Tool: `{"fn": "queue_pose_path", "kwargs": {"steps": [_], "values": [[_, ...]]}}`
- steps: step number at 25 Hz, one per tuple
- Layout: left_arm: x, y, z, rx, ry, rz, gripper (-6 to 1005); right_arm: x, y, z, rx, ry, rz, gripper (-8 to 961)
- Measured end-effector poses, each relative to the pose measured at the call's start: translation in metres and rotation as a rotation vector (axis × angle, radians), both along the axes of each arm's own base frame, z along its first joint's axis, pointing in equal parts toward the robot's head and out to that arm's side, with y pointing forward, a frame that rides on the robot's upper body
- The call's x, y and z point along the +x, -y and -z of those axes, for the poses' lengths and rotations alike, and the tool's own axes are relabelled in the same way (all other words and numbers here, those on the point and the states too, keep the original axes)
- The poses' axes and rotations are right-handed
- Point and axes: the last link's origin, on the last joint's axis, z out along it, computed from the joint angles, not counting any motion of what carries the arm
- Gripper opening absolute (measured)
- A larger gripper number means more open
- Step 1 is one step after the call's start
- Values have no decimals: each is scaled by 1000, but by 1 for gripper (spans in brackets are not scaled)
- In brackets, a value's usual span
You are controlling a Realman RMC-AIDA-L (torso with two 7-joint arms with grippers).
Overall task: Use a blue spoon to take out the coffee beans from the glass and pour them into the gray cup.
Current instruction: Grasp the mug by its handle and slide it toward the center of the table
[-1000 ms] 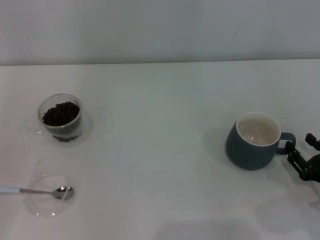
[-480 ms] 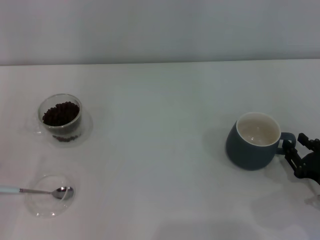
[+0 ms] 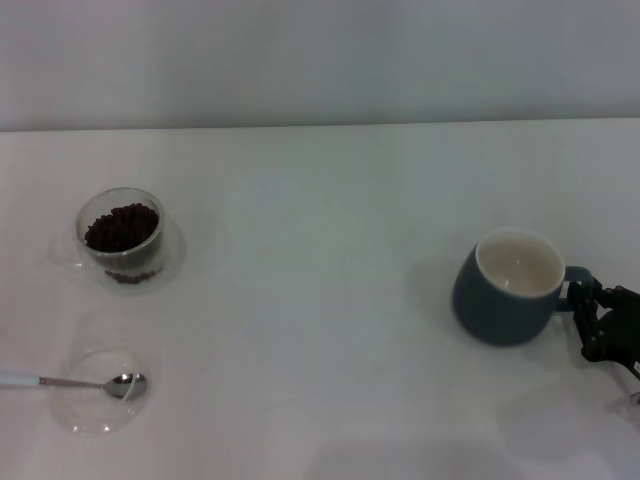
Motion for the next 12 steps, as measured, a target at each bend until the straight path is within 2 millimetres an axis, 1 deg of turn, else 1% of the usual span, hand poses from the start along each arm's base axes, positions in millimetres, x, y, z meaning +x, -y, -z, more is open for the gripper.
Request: {"fn": "queue_pose_path", "kwargs": {"steps": [9,12], "values": [[0,0,1,0,2,-1,871,-11,-2,8,-34,-10,-50,126],[0,1,1,-1,3,-3,871,-18,-3,12,-44,-18,-74,126]]}}
